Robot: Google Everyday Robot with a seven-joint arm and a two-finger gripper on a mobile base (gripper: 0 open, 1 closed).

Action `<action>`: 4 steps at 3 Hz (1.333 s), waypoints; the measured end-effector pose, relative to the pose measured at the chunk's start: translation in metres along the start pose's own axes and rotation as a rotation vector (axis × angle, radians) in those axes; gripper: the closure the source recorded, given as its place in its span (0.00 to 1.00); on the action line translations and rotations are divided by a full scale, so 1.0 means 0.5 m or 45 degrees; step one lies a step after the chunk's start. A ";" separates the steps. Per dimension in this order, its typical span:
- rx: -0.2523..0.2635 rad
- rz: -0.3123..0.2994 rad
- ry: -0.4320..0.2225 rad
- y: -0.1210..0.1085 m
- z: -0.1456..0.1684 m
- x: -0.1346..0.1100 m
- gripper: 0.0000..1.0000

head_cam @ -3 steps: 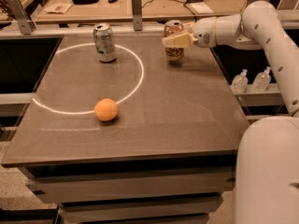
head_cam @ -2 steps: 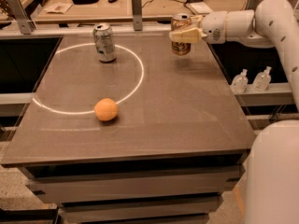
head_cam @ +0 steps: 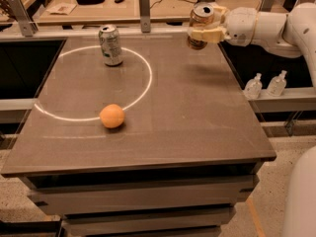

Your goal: Knock orange can over

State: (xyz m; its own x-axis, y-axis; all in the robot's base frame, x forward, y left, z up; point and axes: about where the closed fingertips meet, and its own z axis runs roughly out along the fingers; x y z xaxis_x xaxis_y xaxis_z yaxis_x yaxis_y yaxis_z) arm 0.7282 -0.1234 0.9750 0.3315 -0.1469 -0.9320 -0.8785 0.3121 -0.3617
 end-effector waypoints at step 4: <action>-0.056 -1.073 0.086 0.101 -0.019 -0.018 1.00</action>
Offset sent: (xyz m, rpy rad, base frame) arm -0.0451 -0.0011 0.0022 -0.3412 -0.7795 -0.0283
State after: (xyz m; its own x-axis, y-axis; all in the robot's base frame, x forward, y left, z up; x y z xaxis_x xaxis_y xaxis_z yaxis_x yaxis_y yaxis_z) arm 0.6778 -0.1151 0.9652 0.8614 -0.3705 -0.3474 -0.3602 0.0366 -0.9322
